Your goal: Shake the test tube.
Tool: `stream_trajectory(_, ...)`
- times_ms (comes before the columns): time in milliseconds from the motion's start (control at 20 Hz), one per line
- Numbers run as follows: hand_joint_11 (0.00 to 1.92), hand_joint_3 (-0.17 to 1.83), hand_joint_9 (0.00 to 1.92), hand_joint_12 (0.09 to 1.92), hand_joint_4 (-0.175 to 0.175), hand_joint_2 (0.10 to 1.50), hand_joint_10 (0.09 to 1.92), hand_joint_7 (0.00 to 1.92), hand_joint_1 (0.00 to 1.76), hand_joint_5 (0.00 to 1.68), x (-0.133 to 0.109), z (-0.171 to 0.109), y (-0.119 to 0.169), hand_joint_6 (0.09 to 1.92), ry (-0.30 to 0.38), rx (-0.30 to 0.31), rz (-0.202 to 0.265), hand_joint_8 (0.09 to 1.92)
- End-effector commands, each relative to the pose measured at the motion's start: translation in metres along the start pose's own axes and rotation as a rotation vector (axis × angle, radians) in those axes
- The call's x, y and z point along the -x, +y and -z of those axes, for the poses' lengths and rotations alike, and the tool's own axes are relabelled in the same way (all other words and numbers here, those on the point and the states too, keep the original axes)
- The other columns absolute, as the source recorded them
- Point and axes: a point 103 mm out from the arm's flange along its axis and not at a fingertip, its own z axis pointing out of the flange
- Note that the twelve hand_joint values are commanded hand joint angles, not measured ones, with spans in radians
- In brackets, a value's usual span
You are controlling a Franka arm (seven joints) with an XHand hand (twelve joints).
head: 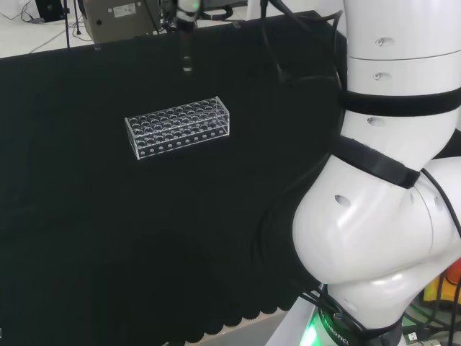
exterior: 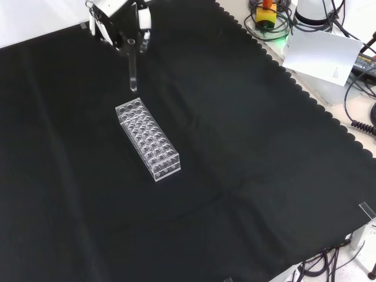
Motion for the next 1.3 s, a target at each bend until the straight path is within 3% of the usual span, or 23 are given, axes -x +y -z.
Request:
stream_trajectory(50,0.81,0.61,1.50,1.22,-0.175,0.63,0.09,1.45,1.44,1.34,0.089,0.004,-0.017,0.36,-0.021,0.014,-0.202,0.65)
stream_trajectory(300,0.81,0.61,1.51,1.22,-0.175,0.63,0.09,1.45,1.44,1.34,0.118,0.014,-0.024,0.36,-0.029,0.036,-0.268,0.65)
stream_trajectory(550,0.81,0.61,1.51,1.22,-0.175,0.63,0.09,1.45,1.44,1.34,0.108,0.015,-0.019,0.36,-0.019,0.038,-0.241,0.64)
stream_trajectory(750,0.81,0.61,1.51,1.22,-0.175,0.62,0.09,1.45,1.44,1.34,0.081,0.007,-0.008,0.36,0.001,0.025,-0.184,0.64)
stream_trajectory(1300,0.81,0.61,1.51,1.22,-0.175,0.62,0.09,1.45,1.44,1.34,-0.033,-0.011,0.020,0.36,0.047,-0.012,0.049,0.64)
